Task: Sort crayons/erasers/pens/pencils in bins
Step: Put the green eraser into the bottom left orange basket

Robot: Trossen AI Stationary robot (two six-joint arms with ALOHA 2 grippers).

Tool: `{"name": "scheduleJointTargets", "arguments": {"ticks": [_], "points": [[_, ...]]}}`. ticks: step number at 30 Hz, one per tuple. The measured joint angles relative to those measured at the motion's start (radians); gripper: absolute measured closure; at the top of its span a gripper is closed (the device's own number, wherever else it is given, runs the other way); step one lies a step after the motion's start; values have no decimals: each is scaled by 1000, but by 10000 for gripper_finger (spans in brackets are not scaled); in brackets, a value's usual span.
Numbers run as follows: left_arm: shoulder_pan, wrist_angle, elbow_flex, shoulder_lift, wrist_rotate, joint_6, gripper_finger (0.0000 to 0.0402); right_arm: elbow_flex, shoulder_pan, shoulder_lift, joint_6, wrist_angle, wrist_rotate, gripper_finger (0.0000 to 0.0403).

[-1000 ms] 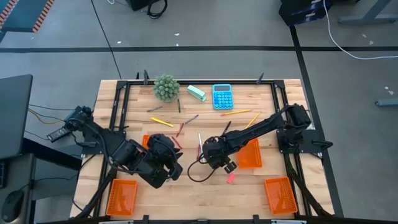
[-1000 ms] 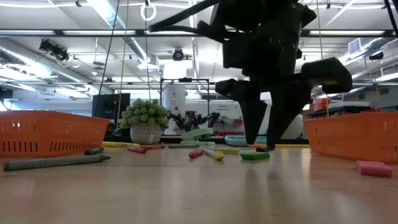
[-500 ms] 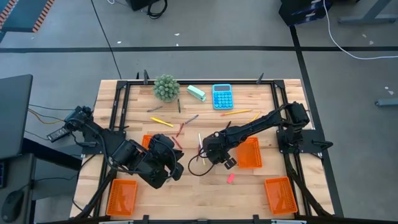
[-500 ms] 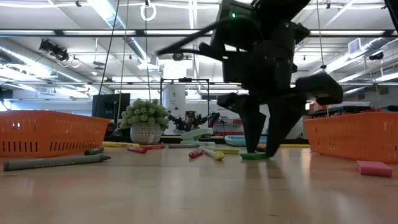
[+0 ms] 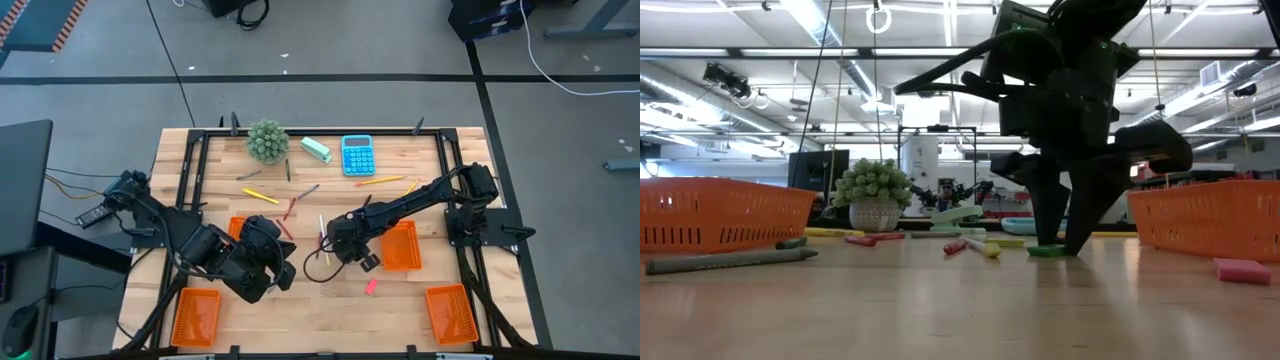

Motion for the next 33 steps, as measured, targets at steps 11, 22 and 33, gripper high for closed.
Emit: {"name": "scheduleJointTargets", "arguments": {"ticks": [11, 22, 33], "points": [[0, 24, 0, 0, 0, 15, 374, 0, 0, -3, 51, 6, -3, 323], [0, 41, 0, 0, 0, 33, 383, 8, 0, -92, 102, -40, -14, 313], [-7, 187, 0, 0, -1, 380, 389, 9, -22, -345, 308, -53, -34, 313]]}}
